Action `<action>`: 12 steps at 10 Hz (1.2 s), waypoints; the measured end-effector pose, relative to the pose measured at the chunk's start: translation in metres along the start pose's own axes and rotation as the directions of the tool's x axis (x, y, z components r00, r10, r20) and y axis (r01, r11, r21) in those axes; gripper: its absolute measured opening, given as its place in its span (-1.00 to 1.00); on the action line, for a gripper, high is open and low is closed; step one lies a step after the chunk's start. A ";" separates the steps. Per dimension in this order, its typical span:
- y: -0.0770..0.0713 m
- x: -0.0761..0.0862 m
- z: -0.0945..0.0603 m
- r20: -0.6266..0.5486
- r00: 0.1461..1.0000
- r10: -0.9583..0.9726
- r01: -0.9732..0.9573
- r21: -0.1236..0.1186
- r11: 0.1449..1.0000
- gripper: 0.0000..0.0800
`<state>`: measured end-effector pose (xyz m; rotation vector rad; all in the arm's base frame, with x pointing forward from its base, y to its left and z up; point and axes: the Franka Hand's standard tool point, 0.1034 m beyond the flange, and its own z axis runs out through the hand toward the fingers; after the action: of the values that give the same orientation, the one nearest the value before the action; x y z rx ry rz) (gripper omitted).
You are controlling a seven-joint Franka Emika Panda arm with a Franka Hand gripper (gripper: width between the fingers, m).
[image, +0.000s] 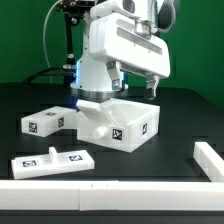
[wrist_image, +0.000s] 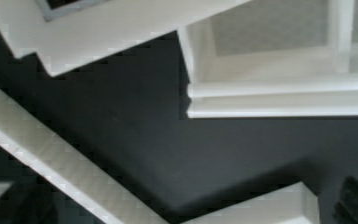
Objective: Assemble cabinet
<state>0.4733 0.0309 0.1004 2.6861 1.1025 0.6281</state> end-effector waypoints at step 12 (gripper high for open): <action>0.026 -0.071 0.022 0.139 0.989 -0.053 0.048 0.044 0.998 0.99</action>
Offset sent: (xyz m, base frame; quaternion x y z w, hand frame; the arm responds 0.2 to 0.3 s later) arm -0.0346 -0.0596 -0.0335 -0.0640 0.0457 -0.0322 0.9964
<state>0.4541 -0.0369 0.0667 2.6789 1.1534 0.4053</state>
